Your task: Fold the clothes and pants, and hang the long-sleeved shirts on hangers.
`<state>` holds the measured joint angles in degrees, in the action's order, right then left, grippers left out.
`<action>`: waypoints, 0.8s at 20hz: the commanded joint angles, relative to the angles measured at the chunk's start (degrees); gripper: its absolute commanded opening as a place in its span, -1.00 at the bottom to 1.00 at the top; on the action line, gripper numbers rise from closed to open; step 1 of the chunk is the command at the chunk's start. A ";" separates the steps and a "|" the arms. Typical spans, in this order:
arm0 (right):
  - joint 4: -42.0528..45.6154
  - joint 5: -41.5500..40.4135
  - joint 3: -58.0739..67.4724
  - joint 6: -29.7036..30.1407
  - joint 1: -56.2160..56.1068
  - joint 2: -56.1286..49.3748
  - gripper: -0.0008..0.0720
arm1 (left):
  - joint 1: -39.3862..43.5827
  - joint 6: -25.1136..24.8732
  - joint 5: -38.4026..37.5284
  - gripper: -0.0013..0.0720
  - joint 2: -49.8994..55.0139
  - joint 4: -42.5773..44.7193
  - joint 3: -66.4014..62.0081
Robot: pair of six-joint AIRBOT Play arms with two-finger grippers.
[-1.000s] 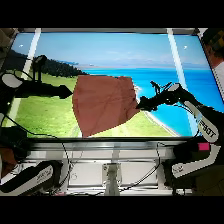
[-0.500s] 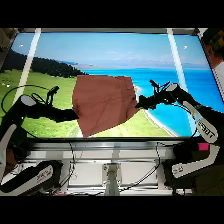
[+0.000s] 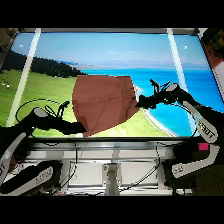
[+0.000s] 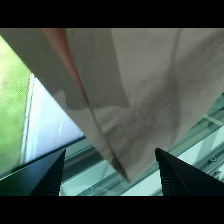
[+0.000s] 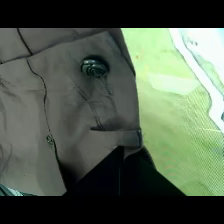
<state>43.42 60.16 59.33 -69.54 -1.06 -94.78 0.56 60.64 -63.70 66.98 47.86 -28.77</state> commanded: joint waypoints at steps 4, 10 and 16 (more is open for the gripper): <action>-0.22 0.26 0.07 -0.04 -0.07 0.20 -0.94 | 9.60 4.26 15.12 0.34 0.09 -1.42 1.31; -0.42 0.31 0.13 -0.02 -0.07 1.22 -0.94 | 12.61 5.01 16.39 -0.77 0.09 -1.66 1.31; -1.33 1.97 0.13 6.32 -0.02 10.51 -0.94 | 12.55 2.58 13.97 -0.92 -0.74 -5.95 -4.42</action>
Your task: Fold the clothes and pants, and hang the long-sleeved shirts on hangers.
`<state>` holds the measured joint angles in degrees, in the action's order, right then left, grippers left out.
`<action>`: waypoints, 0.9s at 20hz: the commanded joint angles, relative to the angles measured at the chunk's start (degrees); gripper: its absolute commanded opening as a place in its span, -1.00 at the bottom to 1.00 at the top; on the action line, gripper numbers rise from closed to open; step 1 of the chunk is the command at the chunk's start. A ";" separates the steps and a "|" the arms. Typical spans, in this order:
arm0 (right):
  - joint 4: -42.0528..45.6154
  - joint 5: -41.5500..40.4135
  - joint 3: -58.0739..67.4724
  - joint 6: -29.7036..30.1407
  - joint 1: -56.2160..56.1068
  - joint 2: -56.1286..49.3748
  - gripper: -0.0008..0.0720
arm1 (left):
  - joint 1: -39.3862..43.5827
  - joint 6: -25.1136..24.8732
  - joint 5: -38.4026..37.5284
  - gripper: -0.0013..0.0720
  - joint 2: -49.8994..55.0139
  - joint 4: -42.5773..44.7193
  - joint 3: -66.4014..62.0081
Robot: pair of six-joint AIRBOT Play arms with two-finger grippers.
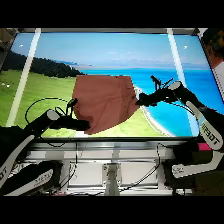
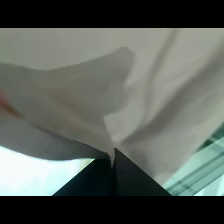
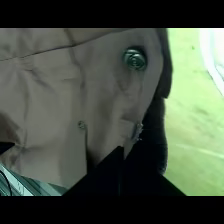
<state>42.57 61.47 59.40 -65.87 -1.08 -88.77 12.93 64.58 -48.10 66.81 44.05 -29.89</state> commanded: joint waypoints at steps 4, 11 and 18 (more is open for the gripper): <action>-0.52 -0.11 0.09 2.62 0.02 17.03 -0.94 | -1.66 -2.67 -2.25 -0.92 -6.36 -2.10 -16.20; -7.30 -1.05 8.28 -0.11 -0.04 43.52 -0.94 | -6.40 -4.63 -1.60 -0.92 -19.32 -2.16 -36.65; -5.70 9.01 9.64 -16.04 -0.04 59.71 -0.94 | -6.36 5.22 -8.68 -0.93 -34.47 -1.55 -37.38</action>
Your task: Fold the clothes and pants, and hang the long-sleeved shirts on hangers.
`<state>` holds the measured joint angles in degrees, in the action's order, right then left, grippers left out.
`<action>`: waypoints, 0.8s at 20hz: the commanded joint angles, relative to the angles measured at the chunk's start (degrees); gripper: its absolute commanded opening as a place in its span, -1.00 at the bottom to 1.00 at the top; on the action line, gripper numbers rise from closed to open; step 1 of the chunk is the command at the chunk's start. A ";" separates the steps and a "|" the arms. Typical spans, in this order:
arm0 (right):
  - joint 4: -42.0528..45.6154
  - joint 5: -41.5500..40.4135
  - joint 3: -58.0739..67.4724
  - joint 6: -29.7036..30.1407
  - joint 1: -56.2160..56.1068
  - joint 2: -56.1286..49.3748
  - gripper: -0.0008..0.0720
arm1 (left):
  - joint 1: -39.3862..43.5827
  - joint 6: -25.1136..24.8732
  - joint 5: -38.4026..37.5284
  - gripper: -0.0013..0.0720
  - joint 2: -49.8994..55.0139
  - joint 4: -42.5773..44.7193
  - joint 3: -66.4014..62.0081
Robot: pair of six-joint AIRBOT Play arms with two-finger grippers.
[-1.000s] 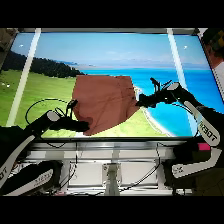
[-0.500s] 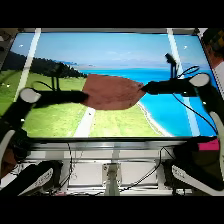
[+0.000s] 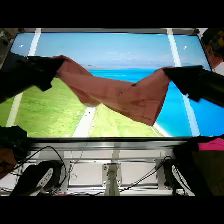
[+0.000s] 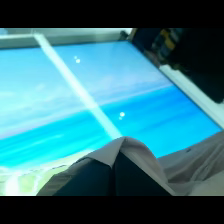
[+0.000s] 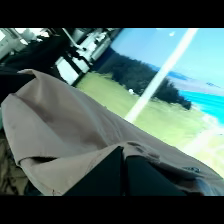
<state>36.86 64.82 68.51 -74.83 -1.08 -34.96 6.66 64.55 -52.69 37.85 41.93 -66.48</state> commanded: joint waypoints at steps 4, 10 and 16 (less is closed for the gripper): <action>2.89 10.40 0.46 -13.33 -0.04 9.35 -0.94 | -0.09 21.99 -13.64 -0.93 -8.46 13.64 -0.68; 6.84 2.51 -18.05 -17.35 -0.04 6.54 -0.94 | 0.33 25.62 -14.01 -0.92 2.21 15.93 2.71; 1.70 -23.06 -35.50 -20.04 -0.04 -7.52 -0.94 | 8.33 23.54 3.32 -0.92 29.66 15.96 5.40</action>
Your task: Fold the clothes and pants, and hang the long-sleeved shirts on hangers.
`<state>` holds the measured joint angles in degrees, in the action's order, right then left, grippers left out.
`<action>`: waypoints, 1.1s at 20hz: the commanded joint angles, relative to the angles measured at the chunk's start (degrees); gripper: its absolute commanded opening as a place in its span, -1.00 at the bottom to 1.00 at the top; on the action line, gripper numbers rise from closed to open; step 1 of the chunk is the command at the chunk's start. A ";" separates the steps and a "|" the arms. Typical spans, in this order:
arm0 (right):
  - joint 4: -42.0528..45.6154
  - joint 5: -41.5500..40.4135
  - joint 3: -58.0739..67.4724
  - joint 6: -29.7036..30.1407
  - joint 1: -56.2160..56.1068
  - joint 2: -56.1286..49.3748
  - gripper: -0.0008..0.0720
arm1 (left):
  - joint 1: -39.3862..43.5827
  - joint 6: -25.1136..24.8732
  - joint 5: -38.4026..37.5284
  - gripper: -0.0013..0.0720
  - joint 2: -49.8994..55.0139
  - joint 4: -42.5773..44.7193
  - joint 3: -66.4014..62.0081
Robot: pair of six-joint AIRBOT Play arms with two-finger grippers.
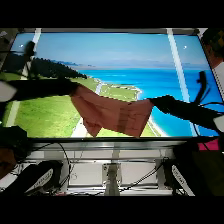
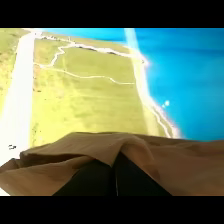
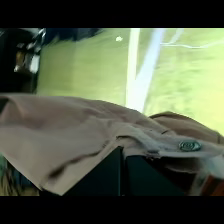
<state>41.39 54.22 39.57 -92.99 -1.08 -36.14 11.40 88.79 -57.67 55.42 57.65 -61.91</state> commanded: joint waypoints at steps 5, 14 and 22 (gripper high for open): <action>-9.44 -27.80 -6.64 -1.90 -0.04 -22.82 -0.94 | 8.26 -0.50 27.19 -0.92 30.77 -7.50 0.83; -5.05 -29.81 0.33 10.12 0.02 -28.09 -0.03 | 8.48 -0.50 40.11 -0.92 32.94 -11.85 0.83; -9.14 -19.52 0.72 3.39 0.02 -33.16 0.35 | 8.50 -0.59 40.02 -0.92 32.94 -11.82 0.83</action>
<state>35.27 31.97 40.07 -87.61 -1.08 -66.76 19.90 88.27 -17.98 88.31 45.91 -61.10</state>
